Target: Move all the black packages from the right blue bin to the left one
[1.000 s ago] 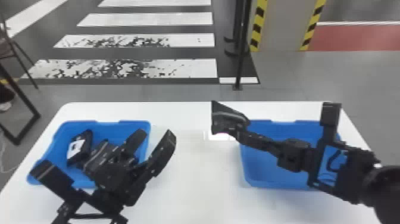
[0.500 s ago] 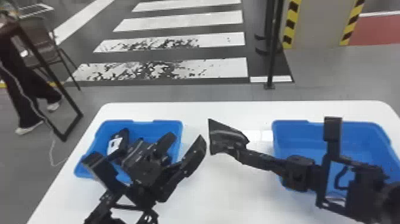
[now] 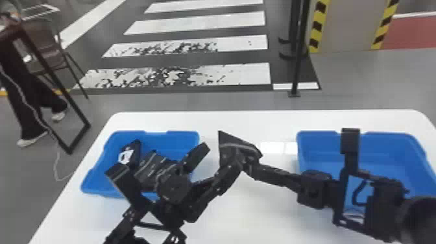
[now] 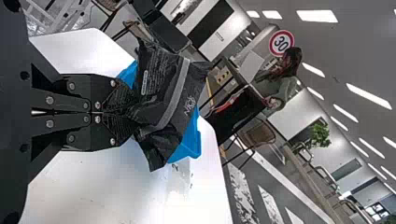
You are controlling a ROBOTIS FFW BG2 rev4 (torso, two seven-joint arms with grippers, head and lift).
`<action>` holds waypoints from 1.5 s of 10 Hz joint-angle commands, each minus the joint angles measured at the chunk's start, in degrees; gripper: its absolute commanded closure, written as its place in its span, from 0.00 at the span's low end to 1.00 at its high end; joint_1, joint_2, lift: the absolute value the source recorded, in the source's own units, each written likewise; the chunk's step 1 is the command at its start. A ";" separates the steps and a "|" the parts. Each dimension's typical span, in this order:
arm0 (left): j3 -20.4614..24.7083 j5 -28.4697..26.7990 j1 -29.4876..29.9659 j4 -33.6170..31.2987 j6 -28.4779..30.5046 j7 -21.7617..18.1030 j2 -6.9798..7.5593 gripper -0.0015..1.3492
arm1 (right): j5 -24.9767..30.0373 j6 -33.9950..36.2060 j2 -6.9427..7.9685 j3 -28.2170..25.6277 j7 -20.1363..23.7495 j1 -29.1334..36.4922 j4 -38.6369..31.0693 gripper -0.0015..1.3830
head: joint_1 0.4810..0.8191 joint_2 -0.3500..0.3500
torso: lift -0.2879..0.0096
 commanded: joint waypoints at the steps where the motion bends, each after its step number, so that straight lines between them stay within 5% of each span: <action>1: 0.86 -3.30 0.08 0.26 -1.00 0.41 -0.17 0.12 | -0.58 -0.45 0.01 0.91 0.01 -0.29 0.07 0.87 | 0.63 0.75 | 0.52; 3: 3.26 -6.38 1.21 0.82 -5.50 2.08 -0.79 0.12 | -2.07 -0.45 -0.08 1.71 0.01 -0.29 -0.07 0.87 | 0.63 0.78 | 0.52; 5: 3.49 -4.09 1.49 0.82 -3.95 2.17 -0.87 0.12 | -2.41 -0.45 -0.08 1.83 0.01 -0.29 0.35 0.87 | 0.63 0.86 | 0.52; 11: 0.52 -2.61 0.50 0.82 -1.28 2.52 -0.35 0.13 | -5.27 -1.57 0.36 5.71 -0.35 -2.54 2.18 0.87 | 0.63 0.83 | 0.52; 12: 0.06 -2.27 0.78 0.82 -0.16 3.67 -0.35 0.23 | -5.84 -1.57 0.36 6.17 -0.26 -2.68 2.32 0.87 | 0.63 0.84 | 0.52; 13: -0.39 -2.27 0.78 0.68 0.55 4.19 -0.35 0.52 | -6.07 -2.00 0.36 6.28 -0.26 -2.68 2.32 0.87 | 0.63 0.85 | 0.52; 15: 0.41 -1.92 1.21 0.54 -1.14 4.28 -0.35 0.82 | -6.64 -2.56 0.36 6.28 -0.26 -2.83 2.60 0.87 | 0.63 0.85 | 0.52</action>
